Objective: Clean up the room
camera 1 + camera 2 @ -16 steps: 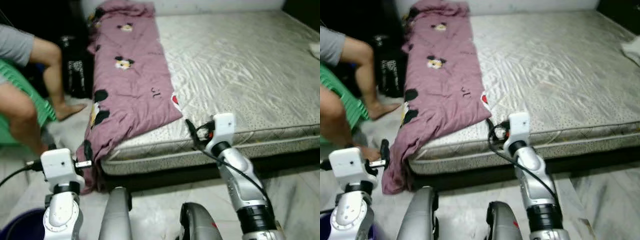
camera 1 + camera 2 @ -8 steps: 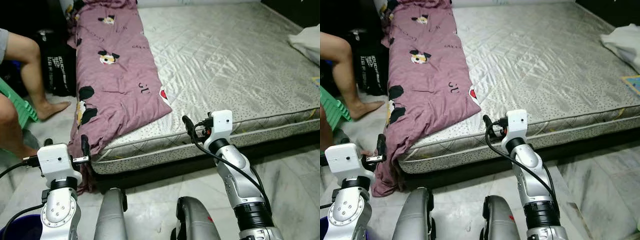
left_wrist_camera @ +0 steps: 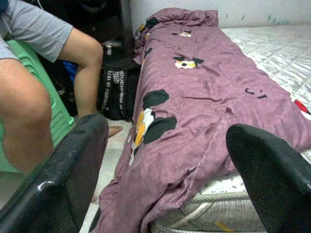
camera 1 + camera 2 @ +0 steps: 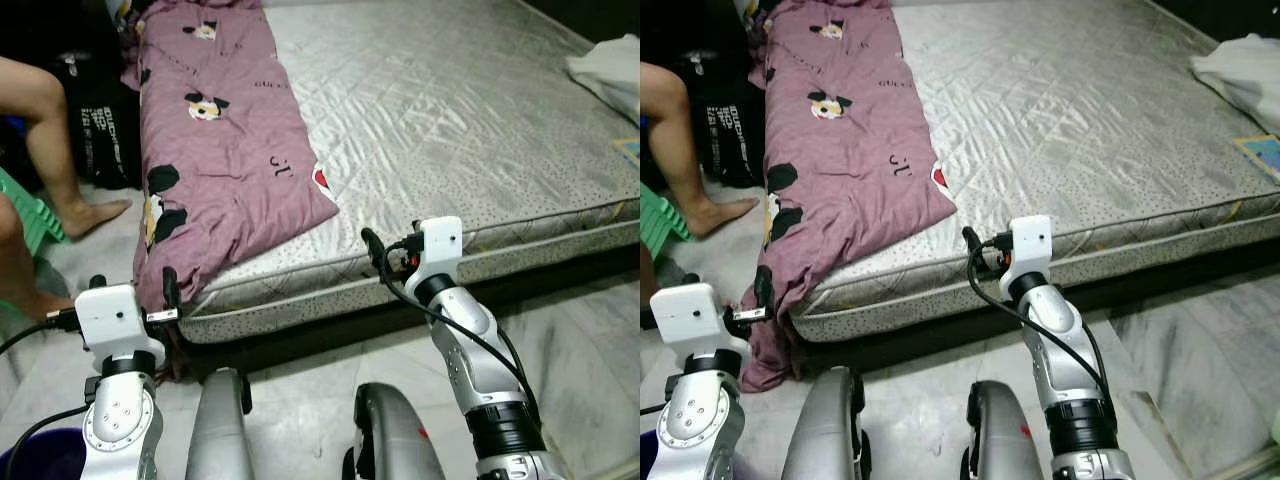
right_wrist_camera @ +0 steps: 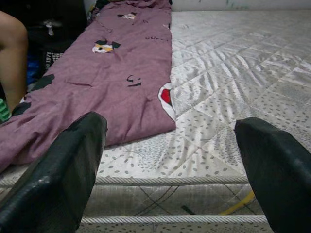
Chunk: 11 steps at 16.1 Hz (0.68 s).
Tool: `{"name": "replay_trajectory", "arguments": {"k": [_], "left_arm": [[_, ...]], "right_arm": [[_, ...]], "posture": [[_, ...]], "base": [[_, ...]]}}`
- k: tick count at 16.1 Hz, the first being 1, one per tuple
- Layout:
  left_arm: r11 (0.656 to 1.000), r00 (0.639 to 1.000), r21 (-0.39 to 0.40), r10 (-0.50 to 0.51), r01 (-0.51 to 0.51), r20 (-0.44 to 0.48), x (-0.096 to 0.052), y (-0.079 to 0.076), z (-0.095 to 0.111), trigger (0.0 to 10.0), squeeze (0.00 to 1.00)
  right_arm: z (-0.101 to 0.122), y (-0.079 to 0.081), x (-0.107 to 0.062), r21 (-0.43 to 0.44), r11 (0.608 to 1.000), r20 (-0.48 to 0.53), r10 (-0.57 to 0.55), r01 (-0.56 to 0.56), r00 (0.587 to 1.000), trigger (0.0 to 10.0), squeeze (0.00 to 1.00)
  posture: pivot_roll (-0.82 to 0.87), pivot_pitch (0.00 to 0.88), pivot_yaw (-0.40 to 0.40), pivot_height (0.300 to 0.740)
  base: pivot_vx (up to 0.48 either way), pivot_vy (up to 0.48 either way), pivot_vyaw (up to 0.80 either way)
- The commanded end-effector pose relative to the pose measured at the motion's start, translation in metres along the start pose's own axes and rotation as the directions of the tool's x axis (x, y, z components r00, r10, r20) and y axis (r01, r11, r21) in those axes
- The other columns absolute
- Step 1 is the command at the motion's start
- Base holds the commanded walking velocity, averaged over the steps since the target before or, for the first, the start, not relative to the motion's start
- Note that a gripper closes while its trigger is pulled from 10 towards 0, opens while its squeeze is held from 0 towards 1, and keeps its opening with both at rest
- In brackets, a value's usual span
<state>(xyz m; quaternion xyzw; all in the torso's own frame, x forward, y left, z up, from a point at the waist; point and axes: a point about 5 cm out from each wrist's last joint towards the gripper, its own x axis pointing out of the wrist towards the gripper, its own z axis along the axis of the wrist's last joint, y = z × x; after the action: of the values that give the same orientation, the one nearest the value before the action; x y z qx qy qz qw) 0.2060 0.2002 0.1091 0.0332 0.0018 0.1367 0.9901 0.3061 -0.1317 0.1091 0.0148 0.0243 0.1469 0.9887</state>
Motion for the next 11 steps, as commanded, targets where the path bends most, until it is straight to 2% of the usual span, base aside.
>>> {"name": "replay_trajectory", "arguments": {"k": [1,6,11], "left_arm": [[1.0,1.0,0.009,0.022,-0.022,-0.003,-0.0002,0.0033,0.0005,10.0,0.0],[0.999,0.999,-0.015,0.047,-0.048,-0.026,0.0012,0.0057,-0.0026,10.0,0.0],[1.0,1.0,-0.015,0.02,-0.021,-0.016,0.0005,0.0036,-0.0013,10.0,0.0]], "right_arm": [[0.0,0.0008,0.0005,-0.003,1.0,0.0,0.011,-0.011,1.0,10.0,0.0],[-0.0006,0.0064,0.0025,-0.02,0.999,-0.005,0.048,-0.048,0.999,10.0,0.0],[-0.0002,0.0083,0.0029,-0.017,0.998,0.0,0.064,-0.064,0.998,10.0,0.0]], "posture": [[-0.01,0.098,-0.02,0.554],[-0.01,0.098,-0.023,0.539],[0.0,0.096,-0.023,0.539]], "base": [[0.0,0.0,0.0],[0.0,0.0,0.0],[0.0,0.0,0.0]]}}
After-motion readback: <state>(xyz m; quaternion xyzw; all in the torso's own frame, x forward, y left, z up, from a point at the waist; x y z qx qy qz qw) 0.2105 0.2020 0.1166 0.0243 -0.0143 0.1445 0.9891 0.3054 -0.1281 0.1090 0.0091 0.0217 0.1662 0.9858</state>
